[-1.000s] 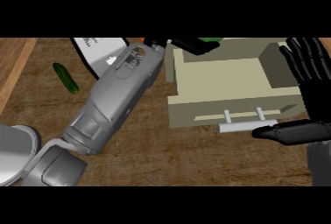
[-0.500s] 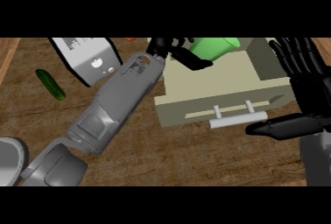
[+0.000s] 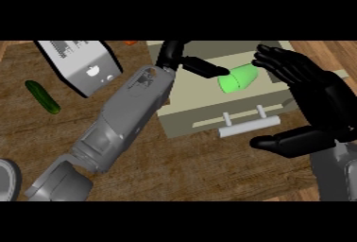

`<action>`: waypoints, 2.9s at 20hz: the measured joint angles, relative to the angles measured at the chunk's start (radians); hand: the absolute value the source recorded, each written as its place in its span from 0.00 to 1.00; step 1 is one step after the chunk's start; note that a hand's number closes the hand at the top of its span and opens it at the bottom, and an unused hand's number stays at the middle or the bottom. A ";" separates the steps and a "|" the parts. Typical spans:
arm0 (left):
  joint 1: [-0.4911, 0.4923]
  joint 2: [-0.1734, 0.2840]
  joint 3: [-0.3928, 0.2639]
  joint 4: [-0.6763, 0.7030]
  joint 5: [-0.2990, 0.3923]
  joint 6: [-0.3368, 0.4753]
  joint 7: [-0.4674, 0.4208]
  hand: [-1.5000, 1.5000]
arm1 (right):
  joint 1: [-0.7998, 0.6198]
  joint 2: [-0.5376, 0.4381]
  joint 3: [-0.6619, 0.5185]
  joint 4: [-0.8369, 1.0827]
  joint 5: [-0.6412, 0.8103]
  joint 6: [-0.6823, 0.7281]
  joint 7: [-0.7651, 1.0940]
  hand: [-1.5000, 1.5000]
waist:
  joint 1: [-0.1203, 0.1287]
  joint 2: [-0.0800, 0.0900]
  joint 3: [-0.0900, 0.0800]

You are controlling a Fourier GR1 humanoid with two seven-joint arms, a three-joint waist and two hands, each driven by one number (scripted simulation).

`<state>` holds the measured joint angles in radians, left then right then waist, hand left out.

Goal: Pick up the cup, place it into the drawer and close the drawer

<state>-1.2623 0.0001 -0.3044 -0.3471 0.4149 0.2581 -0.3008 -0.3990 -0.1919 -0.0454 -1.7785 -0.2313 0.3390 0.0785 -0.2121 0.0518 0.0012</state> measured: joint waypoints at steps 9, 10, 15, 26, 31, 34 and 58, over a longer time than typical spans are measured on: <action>-0.002 0.000 0.035 -0.066 0.152 0.019 -0.133 0.00 | 0.013 -0.098 0.152 0.014 -0.057 0.246 0.079 1.00 | 0.035 -0.014 -0.001; -0.006 0.000 0.036 -0.065 0.162 0.028 -0.142 0.00 | 0.019 -0.118 0.169 0.009 -0.043 0.267 0.092 0.00 | 0.043 -0.016 -0.001; -0.002 0.000 0.043 -0.045 0.199 0.054 -0.185 0.00 | 0.057 -0.191 0.216 -0.019 0.113 0.290 0.108 0.00 | 0.094 -0.028 -0.001; 0.093 0.013 0.065 -0.093 0.251 -0.010 -0.253 0.00 | 0.090 -0.159 0.372 0.276 0.583 0.110 -0.064 0.00 | 0.212 -0.041 0.000; 0.158 0.033 0.072 -0.145 0.257 -0.040 -0.261 0.00 | -0.004 -0.113 0.408 0.582 0.712 0.022 -0.177 1.00 | 0.252 -0.041 0.000; 0.205 0.054 0.065 -0.192 0.254 -0.058 -0.254 0.00 | -0.080 -0.101 0.376 0.759 0.741 -0.028 -0.247 1.00 | 0.278 -0.042 0.000; 0.410 0.205 0.043 -0.396 0.271 -0.233 -0.186 0.00 | -0.369 -0.156 0.098 1.214 0.589 -0.016 -0.506 1.00 | 0.385 -0.021 0.015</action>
<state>-0.8527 0.2049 -0.2617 -0.7431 0.6860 0.0254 -0.4871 -0.7677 -0.3477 0.0523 -0.5650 0.3575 0.3234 -0.4278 0.1728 0.0303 0.0160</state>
